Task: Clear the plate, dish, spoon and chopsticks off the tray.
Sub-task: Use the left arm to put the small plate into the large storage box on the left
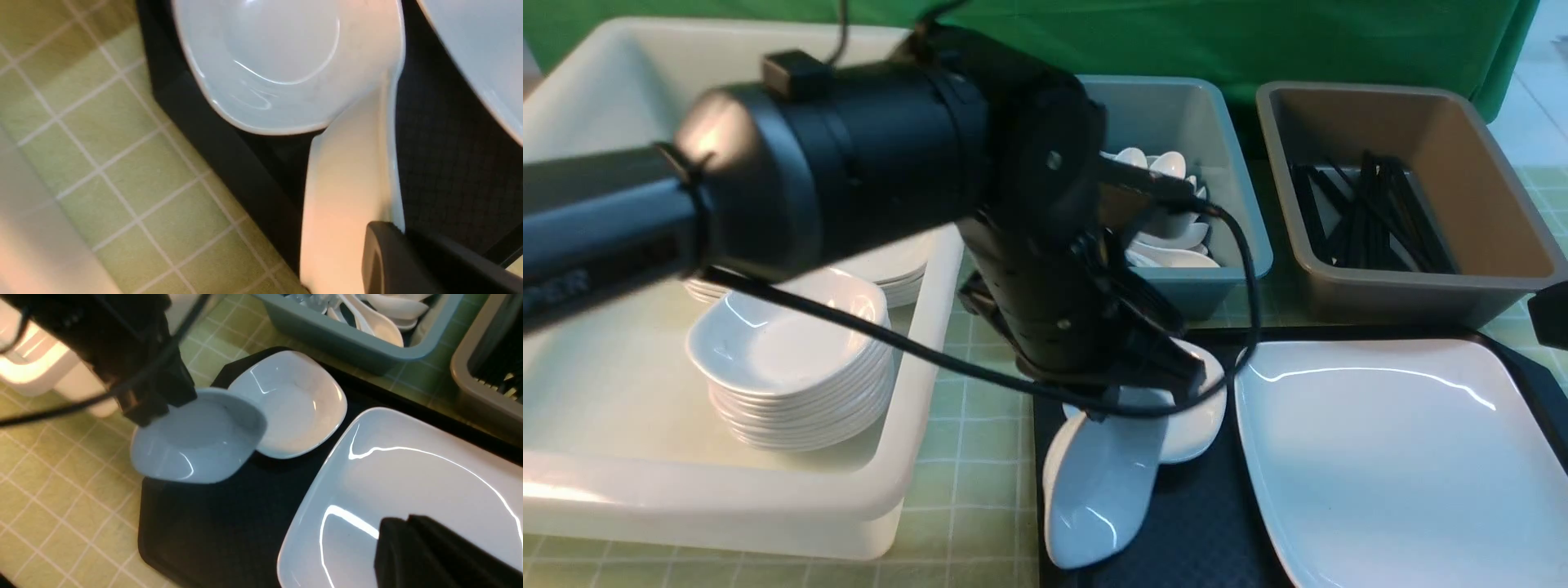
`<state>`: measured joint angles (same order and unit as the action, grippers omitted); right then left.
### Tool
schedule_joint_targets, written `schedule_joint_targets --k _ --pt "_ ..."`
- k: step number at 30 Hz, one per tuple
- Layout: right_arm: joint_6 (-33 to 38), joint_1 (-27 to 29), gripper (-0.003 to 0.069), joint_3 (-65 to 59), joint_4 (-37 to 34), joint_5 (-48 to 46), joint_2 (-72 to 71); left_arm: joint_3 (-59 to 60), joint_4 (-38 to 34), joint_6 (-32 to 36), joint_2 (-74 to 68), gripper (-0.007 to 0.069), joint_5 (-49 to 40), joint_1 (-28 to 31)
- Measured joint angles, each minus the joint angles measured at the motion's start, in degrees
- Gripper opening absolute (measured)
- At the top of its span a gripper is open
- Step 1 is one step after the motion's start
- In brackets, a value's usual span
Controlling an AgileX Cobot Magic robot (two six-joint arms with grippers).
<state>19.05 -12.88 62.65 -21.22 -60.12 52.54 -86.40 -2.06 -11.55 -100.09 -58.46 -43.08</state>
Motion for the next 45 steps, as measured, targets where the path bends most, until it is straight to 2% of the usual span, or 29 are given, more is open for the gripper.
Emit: schedule_joint_targets --k 18,23,27,31,34,37,39,40,45 --pt "0.06 0.00 0.0006 0.00 -0.18 0.36 0.00 -0.07 -8.63 3.06 0.21 0.0009 1.98 1.43" --pt "0.06 0.00 0.0006 0.00 -0.18 0.69 0.00 -3.50 -8.89 3.40 2.78 0.0009 -0.62 2.03" --pt "0.12 0.00 0.0006 0.65 -0.18 0.63 0.00 -7.89 -9.03 4.49 5.75 0.0009 -3.30 5.12" --pt "2.18 -0.86 0.0006 4.23 -2.72 0.62 0.57 -10.64 -9.21 5.46 8.83 0.0009 -5.94 11.02" --pt "4.73 -3.78 0.0006 7.61 -6.43 0.32 3.09 -10.90 -10.36 7.39 11.89 0.0009 -7.97 17.58" --pt "5.62 -9.85 0.0006 11.82 -8.16 0.06 7.93 -10.26 -14.41 10.20 15.10 0.0009 -9.67 27.75" --pt "5.85 -13.77 0.0006 13.83 -8.23 0.11 11.88 -9.22 -17.10 11.55 16.71 0.0009 -9.61 32.41" --pt "5.85 -16.34 0.0006 15.36 -8.23 0.17 14.18 -7.42 -19.49 13.55 18.03 0.0009 -9.61 37.80" --pt "5.95 -23.90 0.0006 19.41 -8.17 1.24 20.72 0.55 -28.30 21.54 20.36 0.0009 -7.81 51.13"
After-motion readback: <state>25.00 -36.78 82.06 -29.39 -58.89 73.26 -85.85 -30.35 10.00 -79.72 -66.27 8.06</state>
